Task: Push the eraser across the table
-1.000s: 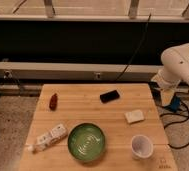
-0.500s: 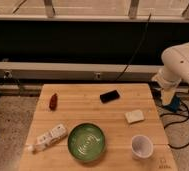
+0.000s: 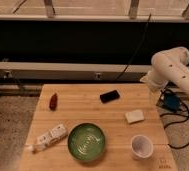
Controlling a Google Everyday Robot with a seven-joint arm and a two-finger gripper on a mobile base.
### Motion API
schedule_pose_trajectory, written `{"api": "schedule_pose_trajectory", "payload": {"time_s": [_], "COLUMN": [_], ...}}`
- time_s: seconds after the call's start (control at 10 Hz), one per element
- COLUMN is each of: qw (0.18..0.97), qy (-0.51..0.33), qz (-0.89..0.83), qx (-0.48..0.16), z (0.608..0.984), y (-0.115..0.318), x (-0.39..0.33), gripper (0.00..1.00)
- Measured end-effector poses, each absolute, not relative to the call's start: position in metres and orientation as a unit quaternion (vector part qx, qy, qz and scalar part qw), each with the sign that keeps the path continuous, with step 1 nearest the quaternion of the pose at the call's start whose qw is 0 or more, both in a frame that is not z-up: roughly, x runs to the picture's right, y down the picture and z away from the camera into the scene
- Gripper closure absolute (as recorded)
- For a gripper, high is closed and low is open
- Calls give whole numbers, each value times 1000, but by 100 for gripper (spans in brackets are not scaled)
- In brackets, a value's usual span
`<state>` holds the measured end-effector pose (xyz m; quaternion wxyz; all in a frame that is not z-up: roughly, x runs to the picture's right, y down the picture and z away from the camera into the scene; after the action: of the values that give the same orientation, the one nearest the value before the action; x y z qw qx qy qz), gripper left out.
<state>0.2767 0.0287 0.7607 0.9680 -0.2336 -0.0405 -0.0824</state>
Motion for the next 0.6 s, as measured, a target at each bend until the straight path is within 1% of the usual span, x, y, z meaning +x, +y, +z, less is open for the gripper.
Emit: {"api": "schedule_pose_trajectory", "payload": {"time_s": [0.2, 0.6], "qw": [966, 960], "qy": [-60, -86], "qz": [-86, -94], "qx": [-238, -251], "z": [779, 814], "y": [32, 36], "x": [264, 242], "gripper": [42, 84]}}
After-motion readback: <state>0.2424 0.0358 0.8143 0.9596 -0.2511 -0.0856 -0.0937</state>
